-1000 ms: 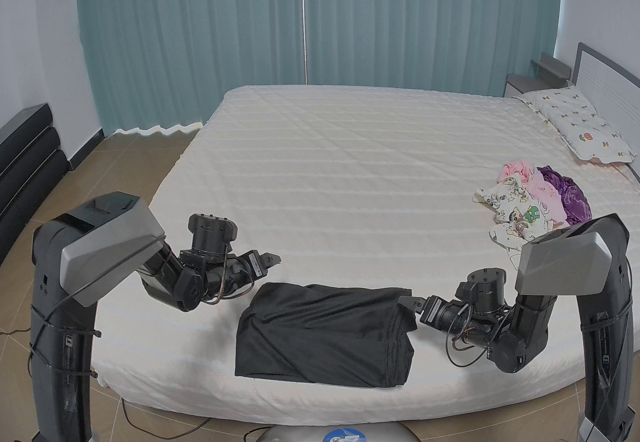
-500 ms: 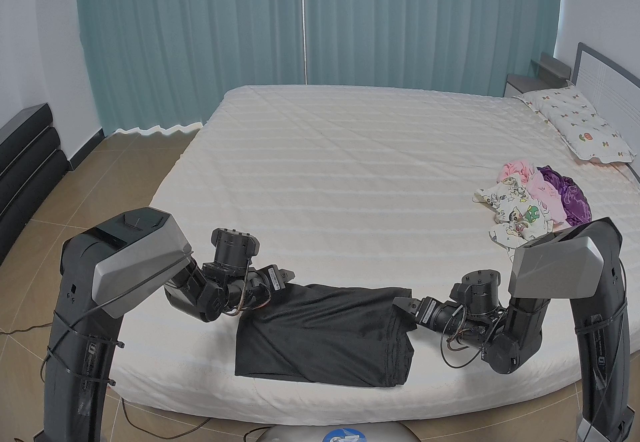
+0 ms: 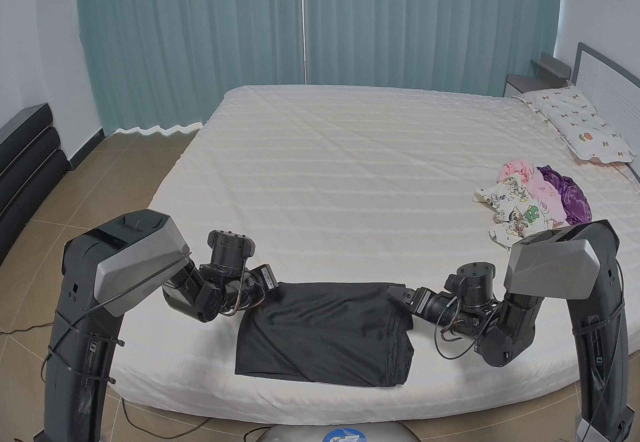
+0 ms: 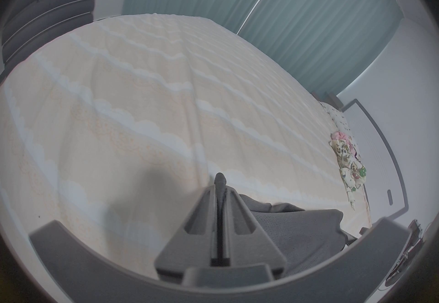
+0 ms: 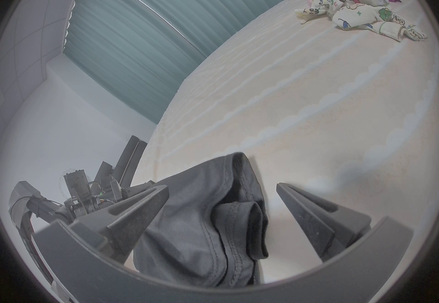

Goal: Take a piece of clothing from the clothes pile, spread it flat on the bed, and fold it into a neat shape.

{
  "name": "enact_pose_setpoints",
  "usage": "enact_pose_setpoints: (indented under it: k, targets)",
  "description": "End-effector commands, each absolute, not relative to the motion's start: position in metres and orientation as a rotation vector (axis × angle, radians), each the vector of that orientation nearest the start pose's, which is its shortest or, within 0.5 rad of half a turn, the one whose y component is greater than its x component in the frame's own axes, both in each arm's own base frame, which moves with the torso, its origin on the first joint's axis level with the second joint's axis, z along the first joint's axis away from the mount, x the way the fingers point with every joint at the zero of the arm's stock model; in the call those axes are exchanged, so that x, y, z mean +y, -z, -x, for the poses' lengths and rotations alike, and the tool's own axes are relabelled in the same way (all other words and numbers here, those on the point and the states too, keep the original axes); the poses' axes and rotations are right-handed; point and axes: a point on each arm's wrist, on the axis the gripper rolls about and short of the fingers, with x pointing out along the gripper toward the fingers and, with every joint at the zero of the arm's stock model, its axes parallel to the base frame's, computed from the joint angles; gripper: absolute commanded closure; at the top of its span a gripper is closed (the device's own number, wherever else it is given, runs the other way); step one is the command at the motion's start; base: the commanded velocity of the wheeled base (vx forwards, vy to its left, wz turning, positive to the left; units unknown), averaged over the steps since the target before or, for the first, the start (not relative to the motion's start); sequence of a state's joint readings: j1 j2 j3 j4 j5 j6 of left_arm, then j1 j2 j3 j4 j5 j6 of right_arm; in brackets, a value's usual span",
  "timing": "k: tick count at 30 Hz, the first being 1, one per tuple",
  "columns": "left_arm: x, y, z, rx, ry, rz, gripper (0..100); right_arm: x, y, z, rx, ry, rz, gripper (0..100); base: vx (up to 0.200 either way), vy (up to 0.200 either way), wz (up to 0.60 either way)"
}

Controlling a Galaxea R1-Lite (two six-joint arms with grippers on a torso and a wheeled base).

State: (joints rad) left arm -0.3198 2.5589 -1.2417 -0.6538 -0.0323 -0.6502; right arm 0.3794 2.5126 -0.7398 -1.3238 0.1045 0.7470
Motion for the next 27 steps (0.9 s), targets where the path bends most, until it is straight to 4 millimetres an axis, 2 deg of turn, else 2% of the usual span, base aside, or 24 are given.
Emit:
enact_pose_setpoints:
  k: [1,3,4,13,14,27]
  targets:
    - [-0.137,0.047,-0.427,0.739,0.087,0.568,100,0.146,0.058,-0.362,0.650,-0.278,-0.651,0,0.000,0.000,0.00]
    - [-0.137,0.047,-0.427,0.739,0.087,0.569,100,0.147,0.058,-0.363,0.651,-0.278,-0.651,0,0.000,0.000,0.00]
    - [-0.137,0.047,-0.427,0.738,0.085,0.576,100,0.151,0.055,-0.373,0.638,-0.289,-0.654,0,0.000,0.000,0.00]
    - [-0.135,0.047,-0.427,0.738,0.079,0.581,100,0.160,0.060,-0.395,0.674,-0.316,-0.662,0,0.000,0.000,0.00]
    - [-0.135,0.047,-0.427,0.740,0.076,0.583,100,0.159,0.060,-0.395,0.675,-0.314,-0.662,100,0.000,0.000,0.00]
    - [-0.133,0.048,-0.431,0.660,0.056,0.621,100,0.158,0.058,-0.411,0.628,-0.301,-0.678,100,0.000,0.000,0.00]
